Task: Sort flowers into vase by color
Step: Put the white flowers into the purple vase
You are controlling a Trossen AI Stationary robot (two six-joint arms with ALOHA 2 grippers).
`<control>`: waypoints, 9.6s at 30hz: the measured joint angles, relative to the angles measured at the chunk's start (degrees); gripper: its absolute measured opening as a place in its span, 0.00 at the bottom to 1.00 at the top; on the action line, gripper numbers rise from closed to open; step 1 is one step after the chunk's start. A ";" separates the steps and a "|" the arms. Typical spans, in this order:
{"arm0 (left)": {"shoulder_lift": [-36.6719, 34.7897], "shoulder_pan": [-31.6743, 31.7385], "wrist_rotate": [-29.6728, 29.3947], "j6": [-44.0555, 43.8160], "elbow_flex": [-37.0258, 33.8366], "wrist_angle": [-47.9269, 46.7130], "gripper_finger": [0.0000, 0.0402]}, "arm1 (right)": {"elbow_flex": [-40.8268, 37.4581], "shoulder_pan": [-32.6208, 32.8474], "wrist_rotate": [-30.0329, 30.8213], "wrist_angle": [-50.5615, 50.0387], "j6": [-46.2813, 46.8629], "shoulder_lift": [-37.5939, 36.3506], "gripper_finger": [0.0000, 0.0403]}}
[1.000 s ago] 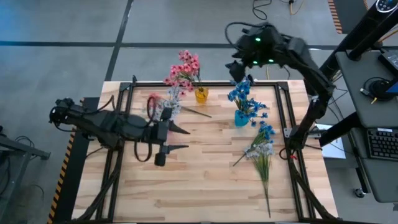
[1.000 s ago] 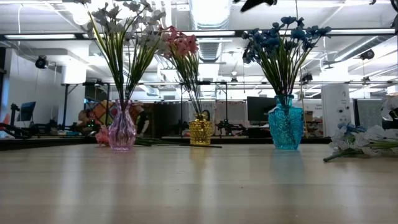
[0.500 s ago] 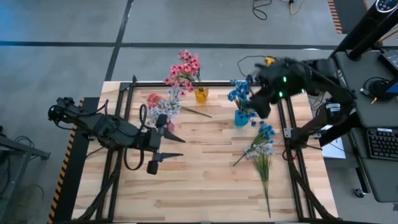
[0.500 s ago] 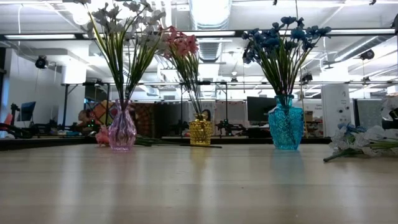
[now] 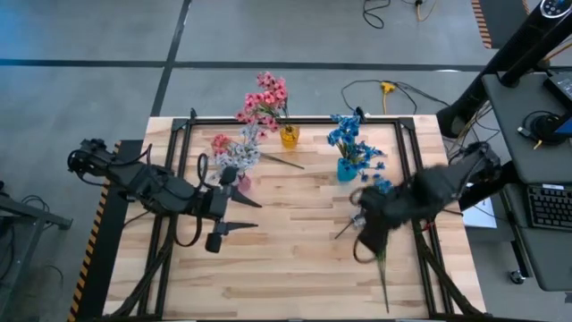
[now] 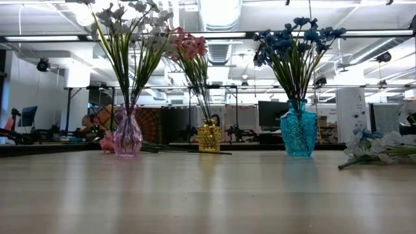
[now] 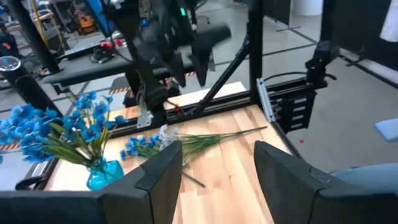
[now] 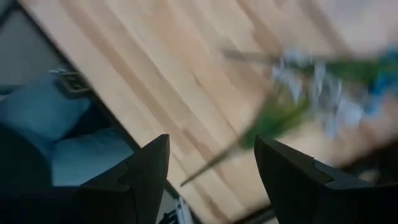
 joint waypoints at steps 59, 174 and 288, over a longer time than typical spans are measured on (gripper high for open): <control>18.50 -8.90 5.60 0.63 -11.50 29.17 0.45 | -57.76 11.82 0.51 45.24 43.45 0.50 0.21; 17.04 -2.21 -22.46 -2.80 -26.54 58.66 0.01 | -29.42 -6.48 7.47 84.72 -78.54 -13.84 0.59; -4.85 3.95 -52.64 17.53 -50.58 78.90 0.00 | -31.39 -6.48 7.55 82.16 -77.62 -13.77 0.60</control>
